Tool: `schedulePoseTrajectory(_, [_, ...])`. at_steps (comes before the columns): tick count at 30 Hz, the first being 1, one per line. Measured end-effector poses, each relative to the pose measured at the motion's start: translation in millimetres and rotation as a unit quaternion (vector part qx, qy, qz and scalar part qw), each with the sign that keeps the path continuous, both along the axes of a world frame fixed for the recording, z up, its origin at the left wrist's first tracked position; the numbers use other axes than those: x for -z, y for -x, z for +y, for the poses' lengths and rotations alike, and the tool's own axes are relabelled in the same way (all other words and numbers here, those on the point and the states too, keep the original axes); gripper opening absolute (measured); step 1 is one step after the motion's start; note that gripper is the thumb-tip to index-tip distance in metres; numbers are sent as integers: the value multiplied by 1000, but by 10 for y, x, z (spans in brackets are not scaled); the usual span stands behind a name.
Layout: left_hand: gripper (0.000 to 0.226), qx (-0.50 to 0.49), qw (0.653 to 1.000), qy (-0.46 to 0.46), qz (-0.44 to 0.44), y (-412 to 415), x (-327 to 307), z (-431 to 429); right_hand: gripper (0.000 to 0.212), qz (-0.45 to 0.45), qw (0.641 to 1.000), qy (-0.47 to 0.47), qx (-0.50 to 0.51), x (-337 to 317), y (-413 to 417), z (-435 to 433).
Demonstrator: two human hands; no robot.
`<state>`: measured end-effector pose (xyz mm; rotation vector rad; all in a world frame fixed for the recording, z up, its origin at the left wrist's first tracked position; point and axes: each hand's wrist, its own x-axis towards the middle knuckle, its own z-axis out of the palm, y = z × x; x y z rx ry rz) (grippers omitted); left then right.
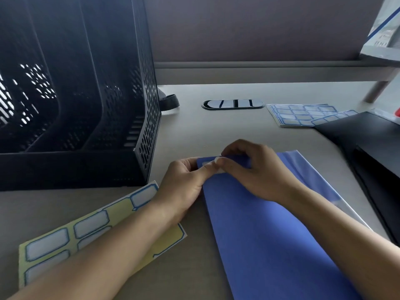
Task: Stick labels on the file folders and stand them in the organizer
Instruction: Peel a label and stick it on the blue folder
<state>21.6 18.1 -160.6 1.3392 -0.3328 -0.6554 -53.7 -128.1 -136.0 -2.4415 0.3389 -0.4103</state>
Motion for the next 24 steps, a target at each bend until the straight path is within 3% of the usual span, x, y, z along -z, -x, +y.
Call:
schedulePoseTrajectory(2, [23,-4,1000,-11,-12,4,0,-11,40,-6,1000,-23,4,19,-15,-17])
schedulePoseTrajectory(6, [17,-7,1000,-8,-24,-10,39,-18,3,-13,998,-64,4,53,-40,-61])
schedulePoseTrajectory(18, [9,61,995,30,-79,-29,71,39,11,-39,974,-221,-1,-61,-13,-96])
schedulePoseTrajectory(20, [17,61,995,39,-72,-37,89,44,8,-33,973,-227,-14,-81,-8,-109])
schedulePoseTrajectory(23, [46,50,995,33,-77,-36,105,41,4,12,971,-236,-45,-120,16,-117])
schedulePoseTrajectory(24, [45,44,995,31,-82,-36,110,37,8,24,972,-231,-46,-122,18,-120])
